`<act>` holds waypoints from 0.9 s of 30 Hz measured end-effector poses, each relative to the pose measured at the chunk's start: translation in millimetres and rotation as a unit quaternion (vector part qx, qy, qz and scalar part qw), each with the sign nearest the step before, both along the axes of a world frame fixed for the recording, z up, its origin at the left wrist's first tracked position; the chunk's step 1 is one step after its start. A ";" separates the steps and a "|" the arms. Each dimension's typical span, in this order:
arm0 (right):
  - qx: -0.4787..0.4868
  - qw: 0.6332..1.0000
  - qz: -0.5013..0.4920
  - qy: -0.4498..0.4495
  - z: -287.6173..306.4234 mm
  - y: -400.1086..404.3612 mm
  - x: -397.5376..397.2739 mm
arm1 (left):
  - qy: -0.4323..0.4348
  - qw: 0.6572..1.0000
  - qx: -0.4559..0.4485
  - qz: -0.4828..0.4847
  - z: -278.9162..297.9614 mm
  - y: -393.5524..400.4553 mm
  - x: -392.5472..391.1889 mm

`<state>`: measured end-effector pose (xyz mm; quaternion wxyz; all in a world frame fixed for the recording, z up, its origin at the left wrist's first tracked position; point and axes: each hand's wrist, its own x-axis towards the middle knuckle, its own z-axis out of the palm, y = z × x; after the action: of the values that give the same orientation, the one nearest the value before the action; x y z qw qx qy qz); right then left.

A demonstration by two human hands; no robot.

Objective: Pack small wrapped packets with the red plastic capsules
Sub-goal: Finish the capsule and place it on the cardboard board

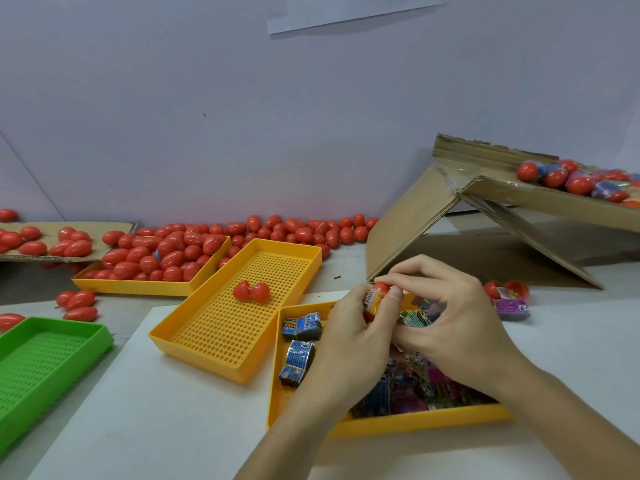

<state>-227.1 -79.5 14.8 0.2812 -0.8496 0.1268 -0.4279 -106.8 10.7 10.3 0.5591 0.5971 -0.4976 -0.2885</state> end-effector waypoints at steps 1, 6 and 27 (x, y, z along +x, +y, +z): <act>0.020 1.000 0.011 -0.006 1.3 0.3 -0.7 | 0.059 0.998 0.012 -0.021 0.6 -0.2 0.9; 0.043 0.999 0.029 0.013 2.2 0.3 -1.6 | 0.134 0.983 0.057 -0.113 6.2 3.8 10.5; 0.024 0.999 -0.019 -0.035 4.9 7.0 1.7 | 0.337 0.940 -0.021 -0.038 5.6 -3.0 -11.7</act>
<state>-225.4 -72.5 19.7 0.2970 -0.8247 0.1434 -0.4595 -118.4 7.7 15.9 0.6952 0.4334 -0.3081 -0.4837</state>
